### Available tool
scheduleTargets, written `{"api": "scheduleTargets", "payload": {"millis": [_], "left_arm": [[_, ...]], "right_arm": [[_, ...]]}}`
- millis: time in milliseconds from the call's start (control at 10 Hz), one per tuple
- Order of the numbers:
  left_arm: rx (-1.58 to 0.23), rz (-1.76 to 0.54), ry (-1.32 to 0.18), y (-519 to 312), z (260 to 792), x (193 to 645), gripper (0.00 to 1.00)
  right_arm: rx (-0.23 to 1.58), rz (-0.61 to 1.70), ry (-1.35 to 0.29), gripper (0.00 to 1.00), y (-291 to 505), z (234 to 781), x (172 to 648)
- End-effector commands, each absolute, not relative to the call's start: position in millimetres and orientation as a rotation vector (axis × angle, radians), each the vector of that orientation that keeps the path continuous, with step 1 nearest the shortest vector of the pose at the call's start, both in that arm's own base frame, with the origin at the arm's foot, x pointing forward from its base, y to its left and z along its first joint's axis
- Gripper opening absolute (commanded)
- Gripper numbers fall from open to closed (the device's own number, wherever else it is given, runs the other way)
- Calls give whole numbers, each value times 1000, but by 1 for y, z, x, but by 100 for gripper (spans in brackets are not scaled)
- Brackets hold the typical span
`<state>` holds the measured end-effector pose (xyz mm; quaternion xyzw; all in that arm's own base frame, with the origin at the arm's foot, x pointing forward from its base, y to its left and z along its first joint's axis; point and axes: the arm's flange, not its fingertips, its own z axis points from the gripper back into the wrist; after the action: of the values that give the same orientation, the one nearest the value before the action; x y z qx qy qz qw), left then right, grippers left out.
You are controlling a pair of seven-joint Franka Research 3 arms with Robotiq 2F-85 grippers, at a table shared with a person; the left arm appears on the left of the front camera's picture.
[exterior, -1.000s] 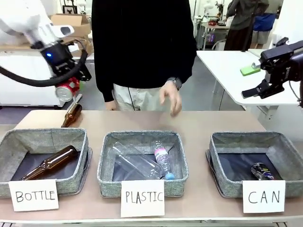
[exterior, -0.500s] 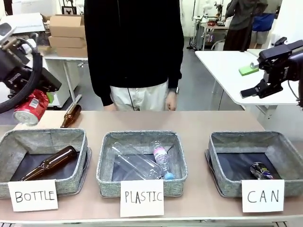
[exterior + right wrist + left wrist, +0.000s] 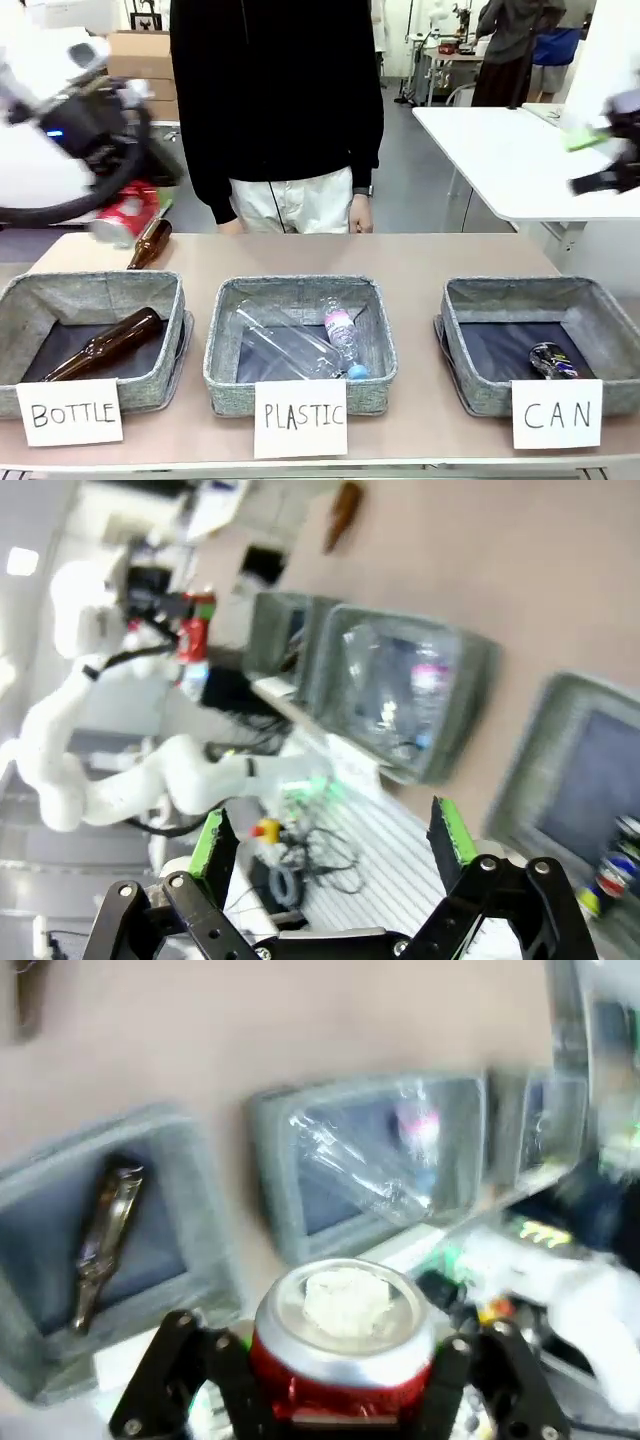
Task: Sort the can waste into the basket.
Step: Pick up the can waste from the table and place it in the right Fabric basket.
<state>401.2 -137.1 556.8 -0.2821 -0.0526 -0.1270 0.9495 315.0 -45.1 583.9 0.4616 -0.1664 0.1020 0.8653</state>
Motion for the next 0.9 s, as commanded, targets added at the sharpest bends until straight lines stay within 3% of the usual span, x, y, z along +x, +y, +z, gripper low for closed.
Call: {"api": "scheduleTargets", "payload": {"millis": [0, 200, 400, 600, 700, 800], "left_arm": [[-625, -574, -114, -248, 561, 450, 9], [-659, -770, -187, -385, 553, 452, 9], [-650, -855, -269, -493, 534, 431, 9], [-778, -925, -355, -544, 513, 397, 9], [-803, -969, -257, -556, 499, 387, 9], [-733, -897, -322, -547, 517, 397, 9]], "right_arm": [[832, 33, -443, 100, -110, 573, 252], [871, -87, -453, 100, -154, 537, 188], [940, -98, -378, 100, -157, 499, 163], [1068, -110, -350, 100, -145, 474, 166], [954, -98, -400, 100, -178, 510, 162], [954, -98, -400, 100, -178, 510, 162]]}}
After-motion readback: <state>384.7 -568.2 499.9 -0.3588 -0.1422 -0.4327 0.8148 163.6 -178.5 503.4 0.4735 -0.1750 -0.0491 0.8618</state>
